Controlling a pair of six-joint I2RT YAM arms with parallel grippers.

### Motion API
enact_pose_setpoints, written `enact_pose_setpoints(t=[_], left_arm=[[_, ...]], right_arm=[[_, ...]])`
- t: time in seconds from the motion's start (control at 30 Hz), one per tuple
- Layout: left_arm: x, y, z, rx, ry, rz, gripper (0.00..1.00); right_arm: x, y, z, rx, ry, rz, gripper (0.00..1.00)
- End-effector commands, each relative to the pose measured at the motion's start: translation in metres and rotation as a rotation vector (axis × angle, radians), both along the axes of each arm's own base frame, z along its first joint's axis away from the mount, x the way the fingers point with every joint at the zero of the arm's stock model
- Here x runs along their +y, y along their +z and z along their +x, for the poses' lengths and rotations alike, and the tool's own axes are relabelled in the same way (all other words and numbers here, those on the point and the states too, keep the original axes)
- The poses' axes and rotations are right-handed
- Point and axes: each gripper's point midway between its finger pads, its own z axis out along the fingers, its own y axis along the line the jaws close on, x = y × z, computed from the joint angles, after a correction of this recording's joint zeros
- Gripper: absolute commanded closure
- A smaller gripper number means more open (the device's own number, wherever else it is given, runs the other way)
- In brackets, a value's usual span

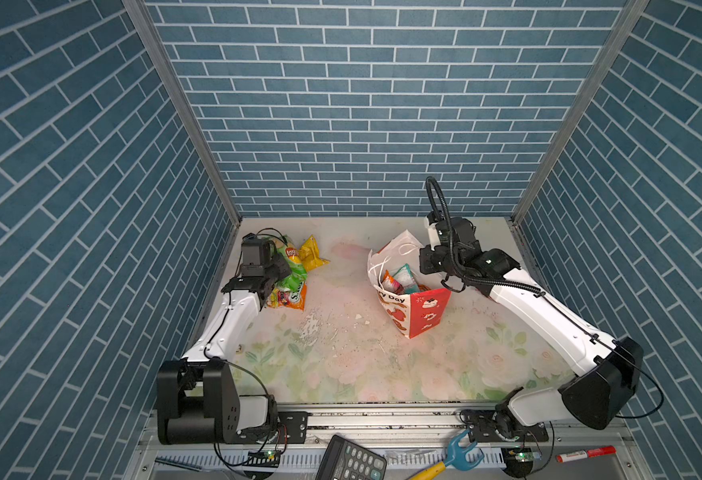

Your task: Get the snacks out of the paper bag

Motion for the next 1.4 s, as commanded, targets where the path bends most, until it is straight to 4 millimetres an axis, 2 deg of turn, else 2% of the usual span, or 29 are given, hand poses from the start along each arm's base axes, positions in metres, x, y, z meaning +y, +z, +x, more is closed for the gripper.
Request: enact_pose_setpoints(t=[0.0, 0.17, 0.4, 0.43, 0.53, 0.63, 0.73, 0.9, 1.03, 1.2, 1.37], left_arm=[[0.01, 0.014, 0.02, -0.055, 0.005, 0.035, 1.0], [0.027, -0.002, 0.031, -0.006, 0.051, 0.108, 1.0], [0.014, -0.024, 0.044, 0.036, -0.006, 0.049, 1.0], [0.013, -0.026, 0.044, 0.036, -0.013, 0.043, 0.95], [0.005, -0.027, 0.044, 0.029, -0.044, 0.018, 0.62], [-0.004, -0.018, 0.042, -0.002, -0.084, -0.015, 0.33], [-0.014, -0.001, 0.036, -0.063, -0.115, -0.055, 0.2], [-0.022, 0.026, 0.02, -0.141, -0.133, -0.075, 0.1], [-0.031, 0.041, 0.003, -0.172, -0.148, -0.087, 0.07], [-0.045, 0.052, -0.017, -0.213, -0.178, -0.091, 0.02], [-0.05, 0.064, -0.035, -0.235, -0.201, -0.098, 0.0]], right_arm=[[-0.005, 0.004, -0.005, -0.002, -0.026, 0.034, 1.0], [-0.004, 0.001, -0.005, -0.007, -0.02, 0.044, 1.0], [-0.007, 0.002, -0.005, -0.022, -0.023, 0.049, 1.0], [-0.007, 0.003, -0.006, -0.025, -0.022, 0.052, 1.0], [-0.007, 0.0, -0.006, -0.024, -0.024, 0.058, 1.0], [-0.008, -0.003, -0.007, -0.018, -0.03, 0.063, 1.0], [-0.009, -0.003, -0.009, -0.019, -0.032, 0.073, 1.0], [-0.013, -0.001, -0.012, -0.023, -0.04, 0.074, 1.0], [-0.017, -0.001, -0.013, -0.023, -0.05, 0.069, 1.0], [-0.021, -0.005, -0.012, -0.019, -0.065, 0.051, 1.0], [-0.023, -0.009, -0.011, -0.007, -0.082, 0.051, 1.0]])
